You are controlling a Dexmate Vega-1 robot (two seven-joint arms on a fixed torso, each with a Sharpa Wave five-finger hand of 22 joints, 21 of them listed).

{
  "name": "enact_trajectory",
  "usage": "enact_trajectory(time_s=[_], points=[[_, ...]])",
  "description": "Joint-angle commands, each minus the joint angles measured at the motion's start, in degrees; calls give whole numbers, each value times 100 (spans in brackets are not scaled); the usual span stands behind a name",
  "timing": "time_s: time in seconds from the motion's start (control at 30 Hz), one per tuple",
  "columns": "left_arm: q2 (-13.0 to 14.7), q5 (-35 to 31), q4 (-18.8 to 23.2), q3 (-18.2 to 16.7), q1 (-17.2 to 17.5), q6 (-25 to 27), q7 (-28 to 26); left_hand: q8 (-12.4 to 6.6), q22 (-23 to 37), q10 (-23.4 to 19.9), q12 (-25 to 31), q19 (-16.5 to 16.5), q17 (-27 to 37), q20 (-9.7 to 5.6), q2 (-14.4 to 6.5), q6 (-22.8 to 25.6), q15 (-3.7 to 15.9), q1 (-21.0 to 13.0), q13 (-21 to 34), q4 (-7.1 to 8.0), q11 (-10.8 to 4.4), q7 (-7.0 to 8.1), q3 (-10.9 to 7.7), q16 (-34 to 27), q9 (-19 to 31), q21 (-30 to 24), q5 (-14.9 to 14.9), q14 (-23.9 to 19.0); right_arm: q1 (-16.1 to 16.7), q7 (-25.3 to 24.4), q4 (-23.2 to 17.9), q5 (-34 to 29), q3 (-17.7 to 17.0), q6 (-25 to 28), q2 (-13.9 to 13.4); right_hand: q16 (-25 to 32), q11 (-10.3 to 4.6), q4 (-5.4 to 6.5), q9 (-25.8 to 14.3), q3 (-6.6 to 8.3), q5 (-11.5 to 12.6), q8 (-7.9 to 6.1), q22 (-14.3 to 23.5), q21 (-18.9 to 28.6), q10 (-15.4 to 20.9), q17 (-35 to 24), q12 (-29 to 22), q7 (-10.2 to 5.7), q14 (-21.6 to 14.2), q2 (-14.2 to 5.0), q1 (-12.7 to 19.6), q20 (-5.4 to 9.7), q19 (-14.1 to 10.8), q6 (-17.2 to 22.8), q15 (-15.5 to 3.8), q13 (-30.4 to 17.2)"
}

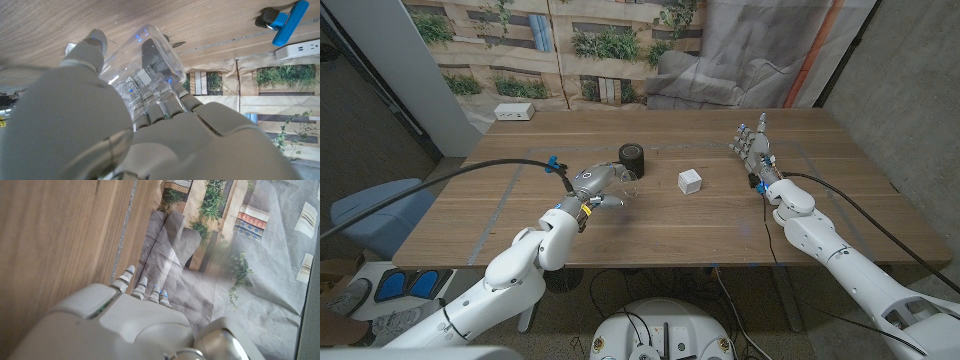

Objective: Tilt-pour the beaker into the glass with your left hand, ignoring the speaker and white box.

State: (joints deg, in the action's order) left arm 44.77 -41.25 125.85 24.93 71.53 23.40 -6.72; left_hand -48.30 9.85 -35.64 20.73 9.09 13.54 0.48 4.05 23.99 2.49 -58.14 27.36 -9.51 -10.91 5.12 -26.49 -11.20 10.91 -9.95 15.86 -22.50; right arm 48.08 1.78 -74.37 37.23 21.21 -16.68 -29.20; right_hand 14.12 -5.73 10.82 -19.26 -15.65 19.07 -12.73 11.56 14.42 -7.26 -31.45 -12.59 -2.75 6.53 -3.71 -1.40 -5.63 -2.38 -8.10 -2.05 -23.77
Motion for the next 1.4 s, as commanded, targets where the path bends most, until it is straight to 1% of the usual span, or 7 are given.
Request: enact_trajectory(time_s=[0.03, 0.2, 0.23, 0.43, 0.67, 1.3, 1.4], points=[[69, 1151, -286, -126, 254, -707, -1041, 46, -1, -135, -83, -316, -104, 66, -814, -10, 406, 880, -23, -13, -157, 54, 45, 25, 1, 34, -45, 107, 0, 0, 1, 1, 0, 0, 1, 17, 16, -2, -9, -40, 35, -31, 26, 41, -53, -33, -35, -4, 31, -499, 15, -37, -5, -31, -112, -28], [-62, 1611, -613, -177, 349, -1296, -1619, 81, -7, -127, -142, -509, -172, 151, -824, 4, 416, 928, -27, -2, -164, 122, 75, 8, -6, 27, -61, 135, -1, 1, 3, 0, 0, -1, 1, 17, 16, -2, -9, -40, 35, -31, 26, 41, -53, -33, -35, -4, 31, -499, 15, -37, -5, -31, -112, -28], [-126, 1668, -568, -188, 386, -1127, -1630, 91, -8, -146, -146, -541, -181, 180, -824, 5, 416, 965, -26, 15, -166, 115, 91, 2, -8, 21, -68, 142, -1, 1, 3, 0, 0, -1, 1, 17, 16, -2, -9, -40, 35, -31, 26, 41, -53, -33, -35, -4, 31, -499, 15, -37, -5, -31, -112, -28], [-346, 2331, -775, -277, 444, -1274, -1826, 169, -10, -66, -242, -657, -221, 246, -808, -38, 416, 1076, -54, 36, -162, 136, 146, 0, -23, -2, -104, 214, -2, 2, 7, 0, 1, -3, 3, 17, 16, -2, -9, -40, 35, -31, 26, 41, -53, -33, -35, -4, 31, -499, 15, -37, -5, -31, -112, -28], [-431, 2834, -1029, -245, 405, -1461, -1908, 264, -10, 56, -363, -794, -250, 328, -851, -66, 356, 1131, -108, 33, -165, 126, 158, -6, -38, -5, -131, 282, -1, 1, 4, 0, 0, -2, 2, 17, 16, -2, -9, -40, 35, -31, 26, 41, -53, -33, -35, -4, 31, -499, 15, -37, -5, -31, -112, -28], [-677, 3581, -1759, -86, 287, -2375, -2253, 518, -8, 280, -557, -945, -289, 342, -845, -192, 387, 1236, -218, 11, -175, 213, 195, -1, -61, -33, -192, 419, 1, 0, 0, 1, -1, 0, 0, 17, 16, -2, -9, -40, 35, -31, 26, 41, -53, -33, -35, -4, 31, -499, 15, -37, -5, -31, -112, -28], [-685, 3613, -1855, -48, 261, -2474, -2267, 606, -7, 377, -619, -976, -282, 327, -851, -246, 388, 1331, -252, 49, -173, 226, 228, -10, -65, -40, -224, 445, 1, -1, -1, 0, -1, 1, 0, 17, 16, -2, -9, -40, 35, -31, 26, 41, -53, -33, -35, -4, 31, -499, 15, -37, -5, -31, -112, -28]])
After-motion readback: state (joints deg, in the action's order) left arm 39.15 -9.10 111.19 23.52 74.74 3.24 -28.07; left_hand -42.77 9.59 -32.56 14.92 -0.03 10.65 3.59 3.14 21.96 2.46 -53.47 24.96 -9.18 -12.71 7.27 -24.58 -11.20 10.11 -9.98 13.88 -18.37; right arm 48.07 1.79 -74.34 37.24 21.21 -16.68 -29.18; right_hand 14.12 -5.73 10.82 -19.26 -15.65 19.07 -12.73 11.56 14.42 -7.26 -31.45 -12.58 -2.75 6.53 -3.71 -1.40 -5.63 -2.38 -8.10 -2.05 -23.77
